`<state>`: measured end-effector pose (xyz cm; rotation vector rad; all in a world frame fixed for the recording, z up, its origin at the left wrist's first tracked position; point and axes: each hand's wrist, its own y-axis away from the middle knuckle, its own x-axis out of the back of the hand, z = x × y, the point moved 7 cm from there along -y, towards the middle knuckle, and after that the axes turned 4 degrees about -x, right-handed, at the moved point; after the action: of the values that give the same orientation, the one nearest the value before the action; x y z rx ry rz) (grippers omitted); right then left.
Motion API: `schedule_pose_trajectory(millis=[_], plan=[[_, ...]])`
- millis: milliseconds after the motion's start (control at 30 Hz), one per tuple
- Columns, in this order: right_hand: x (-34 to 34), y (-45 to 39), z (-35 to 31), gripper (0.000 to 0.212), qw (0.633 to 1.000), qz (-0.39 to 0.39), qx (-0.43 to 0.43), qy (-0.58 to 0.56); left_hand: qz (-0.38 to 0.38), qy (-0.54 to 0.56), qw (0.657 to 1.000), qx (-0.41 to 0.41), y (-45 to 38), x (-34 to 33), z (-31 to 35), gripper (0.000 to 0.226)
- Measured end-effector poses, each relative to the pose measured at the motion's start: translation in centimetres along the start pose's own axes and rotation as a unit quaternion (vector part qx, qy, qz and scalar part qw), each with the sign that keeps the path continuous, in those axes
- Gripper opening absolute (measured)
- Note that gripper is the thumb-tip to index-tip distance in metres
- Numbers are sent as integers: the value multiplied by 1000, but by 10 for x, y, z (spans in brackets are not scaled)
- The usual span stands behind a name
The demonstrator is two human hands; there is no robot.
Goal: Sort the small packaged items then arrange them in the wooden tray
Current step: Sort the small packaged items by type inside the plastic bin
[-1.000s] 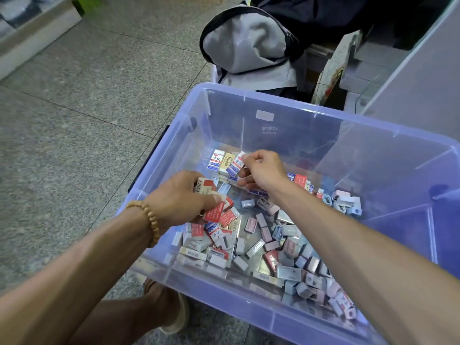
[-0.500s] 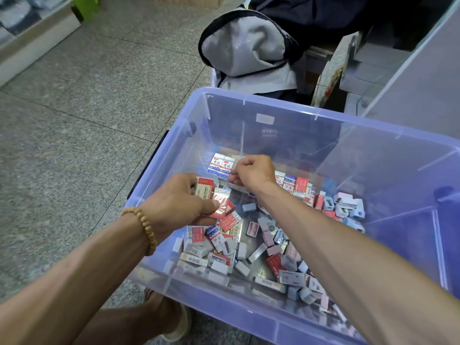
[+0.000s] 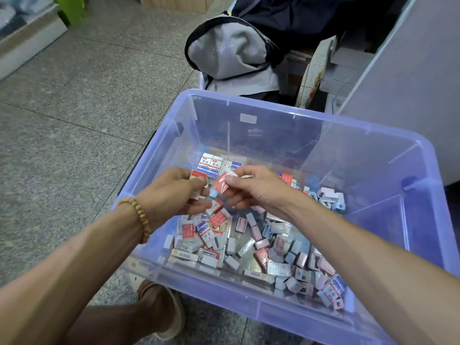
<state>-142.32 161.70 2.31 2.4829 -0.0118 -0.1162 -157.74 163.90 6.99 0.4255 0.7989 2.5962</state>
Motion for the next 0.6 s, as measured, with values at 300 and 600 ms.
schedule_pose_trajectory(millis=[300, 600], plan=[[24, -70, 4, 21, 967, 228, -23, 108, -7, -106, 993, -54, -2, 4, 5, 11], [25, -73, 4, 23, 958, 245, -1, 150, 9, -103, 992, -71, -4, 5, 7, 24]])
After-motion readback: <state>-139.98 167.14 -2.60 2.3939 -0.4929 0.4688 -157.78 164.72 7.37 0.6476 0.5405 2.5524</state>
